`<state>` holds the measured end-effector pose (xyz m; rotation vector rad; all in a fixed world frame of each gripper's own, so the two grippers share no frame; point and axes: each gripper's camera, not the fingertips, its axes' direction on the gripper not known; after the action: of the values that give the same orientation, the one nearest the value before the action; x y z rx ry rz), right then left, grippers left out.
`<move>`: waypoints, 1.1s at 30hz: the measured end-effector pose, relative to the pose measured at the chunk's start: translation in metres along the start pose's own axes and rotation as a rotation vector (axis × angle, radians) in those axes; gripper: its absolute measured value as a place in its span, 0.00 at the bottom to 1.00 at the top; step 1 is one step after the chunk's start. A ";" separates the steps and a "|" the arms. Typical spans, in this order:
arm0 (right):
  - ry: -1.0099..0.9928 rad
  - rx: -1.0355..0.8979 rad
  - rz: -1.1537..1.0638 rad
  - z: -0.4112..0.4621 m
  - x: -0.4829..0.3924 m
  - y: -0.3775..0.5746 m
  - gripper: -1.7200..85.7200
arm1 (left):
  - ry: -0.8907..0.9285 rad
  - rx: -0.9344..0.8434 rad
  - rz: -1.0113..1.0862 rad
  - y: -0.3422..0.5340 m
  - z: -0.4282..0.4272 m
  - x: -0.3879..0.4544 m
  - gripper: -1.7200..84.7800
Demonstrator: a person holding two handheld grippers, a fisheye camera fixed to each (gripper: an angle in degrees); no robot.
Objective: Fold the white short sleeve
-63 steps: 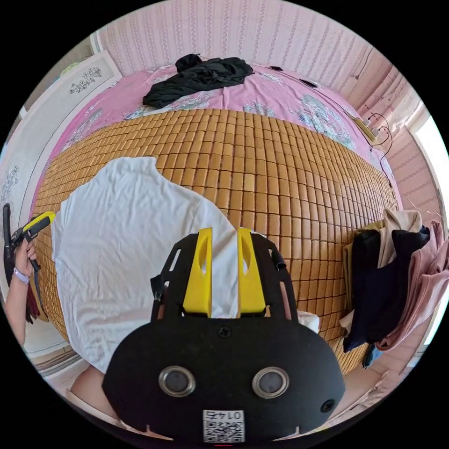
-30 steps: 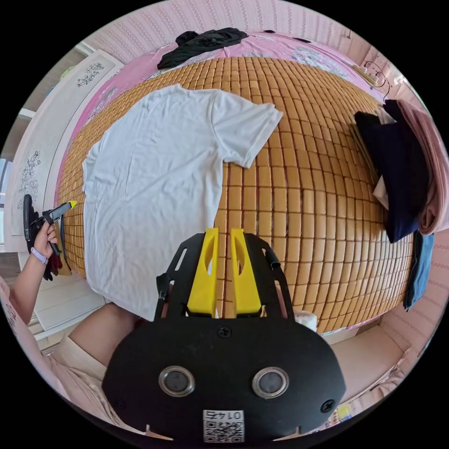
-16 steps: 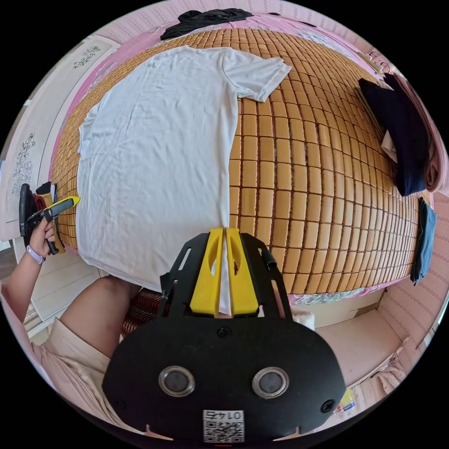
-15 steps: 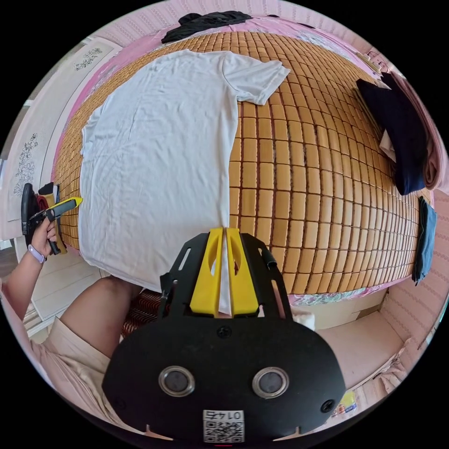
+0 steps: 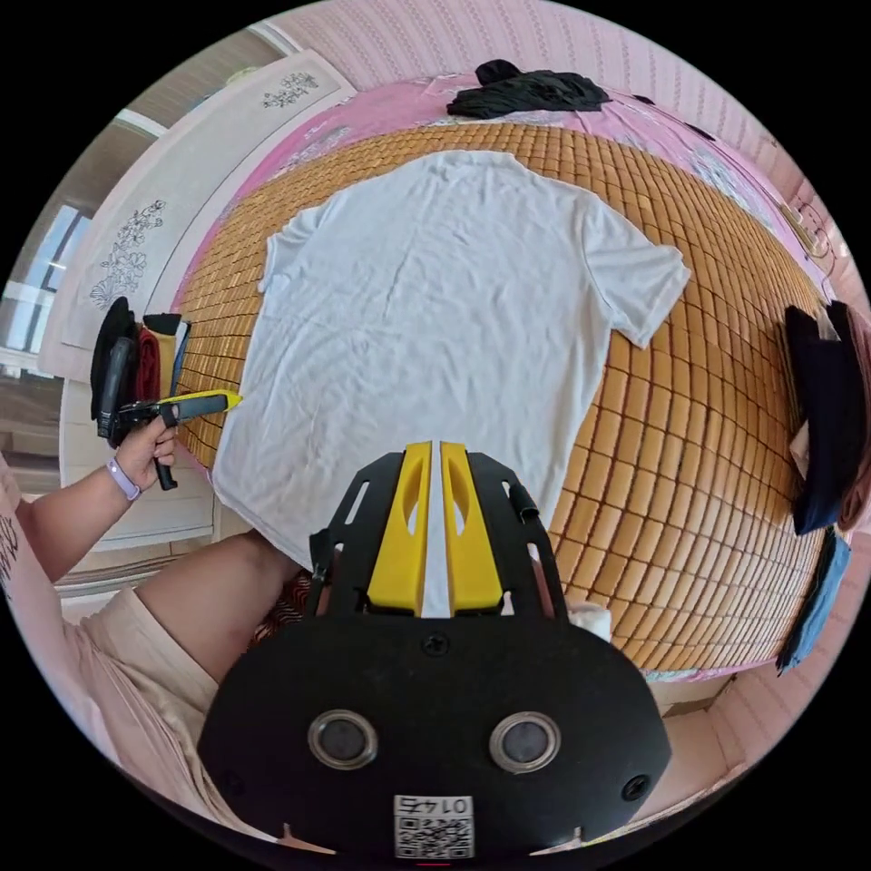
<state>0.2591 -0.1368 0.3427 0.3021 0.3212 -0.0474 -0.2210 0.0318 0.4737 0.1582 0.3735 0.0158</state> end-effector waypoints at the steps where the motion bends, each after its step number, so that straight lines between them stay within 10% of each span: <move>1: -0.016 -0.003 -0.022 0.003 -0.006 -0.008 0.02 | 0.004 0.006 -0.012 0.001 -0.001 -0.002 0.08; 15: -0.113 0.092 -0.559 0.074 -0.183 -0.212 0.09 | 0.045 0.371 -0.158 -0.065 -0.017 -0.044 0.08; 28: 0.177 0.047 -0.637 0.127 -0.247 -0.256 0.04 | 0.068 0.347 -0.193 -0.100 0.016 -0.039 0.06; 33: 0.009 0.071 -0.543 0.106 -0.218 -0.262 0.01 | 0.039 0.353 -0.167 -0.106 0.020 -0.025 0.01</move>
<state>0.0599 -0.4190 0.4331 0.2780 0.4042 -0.5931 -0.2381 -0.0770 0.4847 0.4756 0.4254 -0.2131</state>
